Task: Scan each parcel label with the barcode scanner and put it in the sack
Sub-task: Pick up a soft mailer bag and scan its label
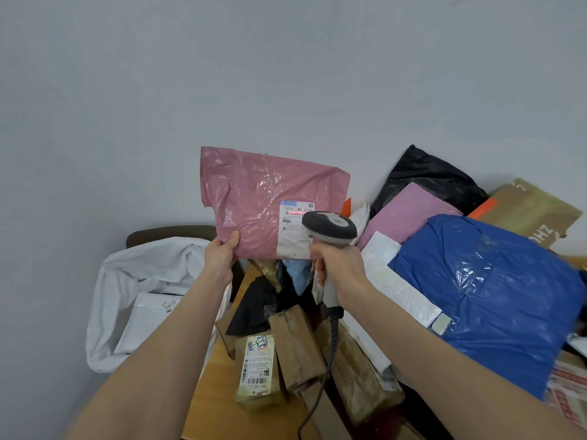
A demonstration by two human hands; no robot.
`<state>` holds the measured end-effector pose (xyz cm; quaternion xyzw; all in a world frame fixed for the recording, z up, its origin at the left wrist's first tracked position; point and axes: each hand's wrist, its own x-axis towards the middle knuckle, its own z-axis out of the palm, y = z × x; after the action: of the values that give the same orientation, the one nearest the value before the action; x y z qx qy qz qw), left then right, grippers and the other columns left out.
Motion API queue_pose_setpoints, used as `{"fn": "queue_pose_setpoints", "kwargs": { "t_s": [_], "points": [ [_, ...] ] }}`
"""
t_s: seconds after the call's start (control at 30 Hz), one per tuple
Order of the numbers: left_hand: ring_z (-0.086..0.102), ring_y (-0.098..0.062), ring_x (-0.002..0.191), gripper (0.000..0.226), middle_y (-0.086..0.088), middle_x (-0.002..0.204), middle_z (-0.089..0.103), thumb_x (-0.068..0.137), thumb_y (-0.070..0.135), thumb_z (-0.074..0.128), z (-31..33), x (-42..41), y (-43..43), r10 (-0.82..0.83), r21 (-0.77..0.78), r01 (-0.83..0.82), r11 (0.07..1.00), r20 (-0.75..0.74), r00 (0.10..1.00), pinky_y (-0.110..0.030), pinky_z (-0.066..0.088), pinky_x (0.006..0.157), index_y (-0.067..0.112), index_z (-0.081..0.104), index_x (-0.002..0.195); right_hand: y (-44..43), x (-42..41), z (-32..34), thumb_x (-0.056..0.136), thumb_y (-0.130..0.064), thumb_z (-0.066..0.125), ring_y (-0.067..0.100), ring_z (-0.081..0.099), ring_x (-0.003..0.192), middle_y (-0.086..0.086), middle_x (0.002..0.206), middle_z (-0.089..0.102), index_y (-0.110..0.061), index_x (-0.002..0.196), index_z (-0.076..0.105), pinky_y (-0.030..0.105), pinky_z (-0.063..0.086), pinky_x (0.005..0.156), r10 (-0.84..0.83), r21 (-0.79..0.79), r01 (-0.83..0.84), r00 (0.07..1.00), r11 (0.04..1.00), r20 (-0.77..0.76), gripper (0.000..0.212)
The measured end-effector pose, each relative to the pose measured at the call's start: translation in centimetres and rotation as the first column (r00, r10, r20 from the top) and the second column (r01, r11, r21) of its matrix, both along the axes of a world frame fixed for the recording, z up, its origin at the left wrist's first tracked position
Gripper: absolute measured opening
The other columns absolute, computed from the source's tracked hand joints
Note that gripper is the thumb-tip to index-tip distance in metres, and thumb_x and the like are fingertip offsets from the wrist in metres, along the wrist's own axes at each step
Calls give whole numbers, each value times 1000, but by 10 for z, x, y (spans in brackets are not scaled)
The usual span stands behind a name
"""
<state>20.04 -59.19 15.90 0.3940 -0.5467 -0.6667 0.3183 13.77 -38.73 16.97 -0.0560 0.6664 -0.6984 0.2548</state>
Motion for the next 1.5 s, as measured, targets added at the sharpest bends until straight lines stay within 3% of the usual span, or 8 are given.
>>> {"fn": "queue_pose_setpoints", "kwargs": {
  "t_s": [0.17,0.4,0.57,0.9,1.23,1.5],
  "points": [
    [51,-29,125,43,-14,136,52,96,13,54,2,4,3,10,-5,-10,1000,-9,1000,-37,42,106,-1,45,136,3,1,2,84,-17,66,11,44,39,4,50,51,-7,69,56,26,46,55,21,1,-21,1000,1000,-3,20],
    [52,-28,123,44,-13,136,52,96,15,55,5,11,4,23,-14,-23,1000,-3,1000,-40,42,107,-1,45,136,1,5,-2,86,-22,69,12,49,44,6,57,58,-1,96,65,25,47,50,45,-61,-42,998,997,48,24],
    [53,-26,120,44,-13,135,53,96,15,55,6,16,6,43,-20,-43,999,-3,999,-37,44,102,1,45,137,2,8,-3,85,-22,69,11,49,39,5,55,60,-2,92,66,25,45,50,48,-77,-44,998,996,45,22],
    [50,-29,125,45,-14,137,52,96,14,55,7,23,13,76,-22,-76,997,-15,997,-41,41,108,0,44,137,9,10,-1,83,-16,68,11,47,40,4,54,56,2,97,65,25,43,48,91,-61,-87,994,994,53,24],
    [53,-29,122,43,-13,134,54,96,16,56,1,28,19,82,-15,-82,996,-9,997,-41,43,106,1,46,135,16,11,0,86,-16,66,8,46,36,-1,47,55,-5,85,60,22,45,45,119,-42,-117,992,992,47,13],
    [51,-28,124,45,-11,135,52,96,16,55,2,28,18,90,-10,-90,996,-23,996,-40,41,105,2,44,137,17,9,1,85,-16,67,11,46,38,1,48,54,-4,75,61,24,45,47,124,-30,-123,992,992,30,17]
  ]
}}
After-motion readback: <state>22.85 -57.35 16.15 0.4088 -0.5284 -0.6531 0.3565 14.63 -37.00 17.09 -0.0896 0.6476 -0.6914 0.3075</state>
